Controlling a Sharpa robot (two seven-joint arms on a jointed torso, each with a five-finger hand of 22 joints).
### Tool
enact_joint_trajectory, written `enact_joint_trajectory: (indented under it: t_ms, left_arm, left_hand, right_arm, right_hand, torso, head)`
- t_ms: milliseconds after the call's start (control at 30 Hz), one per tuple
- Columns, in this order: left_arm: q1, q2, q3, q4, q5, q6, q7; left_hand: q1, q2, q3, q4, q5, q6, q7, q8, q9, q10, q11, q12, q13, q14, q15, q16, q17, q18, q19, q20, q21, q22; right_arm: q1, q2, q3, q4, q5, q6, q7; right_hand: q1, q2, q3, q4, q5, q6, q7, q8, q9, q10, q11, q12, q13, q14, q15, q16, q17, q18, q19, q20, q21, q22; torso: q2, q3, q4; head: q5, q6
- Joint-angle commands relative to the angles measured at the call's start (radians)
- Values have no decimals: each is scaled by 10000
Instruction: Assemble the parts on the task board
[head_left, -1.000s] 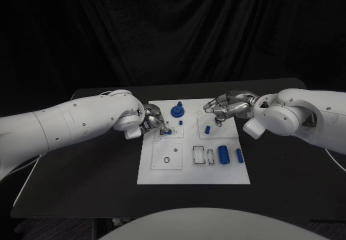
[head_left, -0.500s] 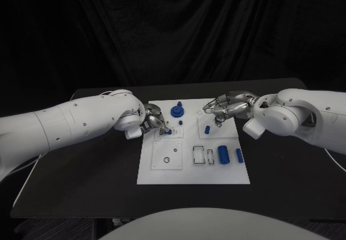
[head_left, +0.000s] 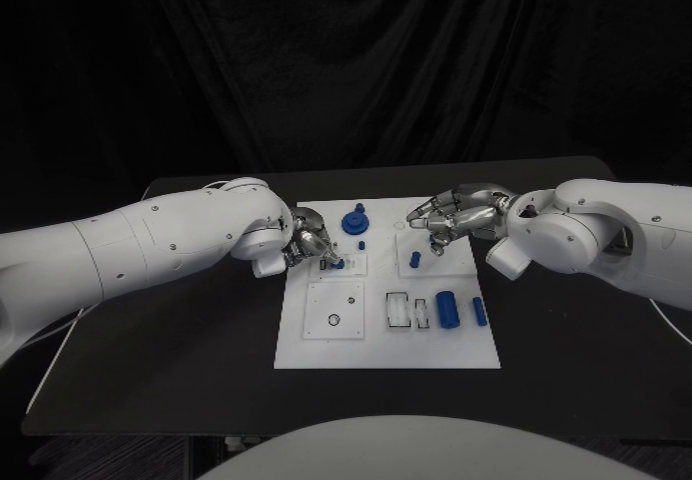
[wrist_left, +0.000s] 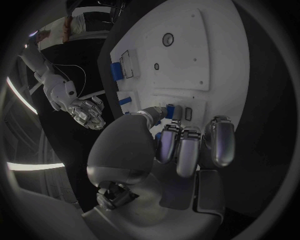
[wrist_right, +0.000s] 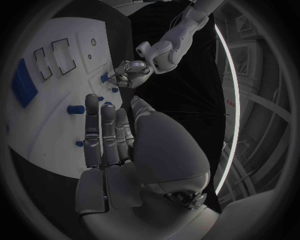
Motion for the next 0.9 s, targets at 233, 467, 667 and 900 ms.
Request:
enact_joint_trajectory:
  t_ms: [233, 467, 667, 900]
  left_arm:
    - [-13, 87, -17, -40, 24, 314, -171]
    - [-15, 117, -17, -69, 24, 326, -177]
    - [-18, 140, -17, -101, 24, 335, -201]
    - [-20, 147, -18, -121, 24, 372, -248]
  left_hand:
    - [-178, 70, 94, -67, -280, 333, -214, -161, 45, -65, -26, -60, 1675, 1057, -79, 25, 2635, -76, -67, -33, -85, 196]
    - [-479, 188, -74, 30, -1240, 419, -242, -397, 154, -54, -39, -52, 1671, 1057, -91, 25, 2635, -80, -12, -46, -153, 212]
    - [-699, 250, -230, 206, -1559, 466, -244, -541, 197, -64, -37, -55, 1666, 1057, -91, 25, 2635, -78, -2, -50, -196, 209]
    - [-992, 302, -440, 486, -1745, 521, -239, -699, 221, -79, -29, -59, 1661, 1057, -86, 25, 2635, -74, -1, -46, -240, 203]
  right_arm:
    - [-43, 5, 7, 13, -23, 79, -90]
    - [-48, 20, 7, 3, -23, 99, -104]
    - [-51, 24, 7, -4, -23, 130, -130]
    - [-53, 25, 7, -3, -23, 156, -151]
  right_hand:
    - [115, 2, 1, 68, 66, 47, 81, 51, -26, -92, 18, -57, -20, -48, 1, -12, -14, 90, -45, 23, -37, 150]
    - [115, 2, 1, 68, 66, 47, 81, 51, -26, -92, 18, -57, -20, -48, 1, -12, -14, 90, -45, 23, -37, 150]
    - [128, 10, 5, 70, 75, 60, 81, 70, -39, -94, 19, -53, -32, -49, 3, -5, -26, 91, -46, 25, -40, 149]
    - [142, 21, 12, 71, 83, 67, 81, 83, -51, -96, 19, -50, -42, -53, 4, -2, -39, 91, -47, 26, -42, 148]
  torso:
    - [2, -1, 2]
    - [-2, 2, -5]
    - [1, 5, -2]
    - [1, -1, -3]
  head:
    - [1, 2]
    - [30, 2]
    - [44, 2]
    - [47, 2]
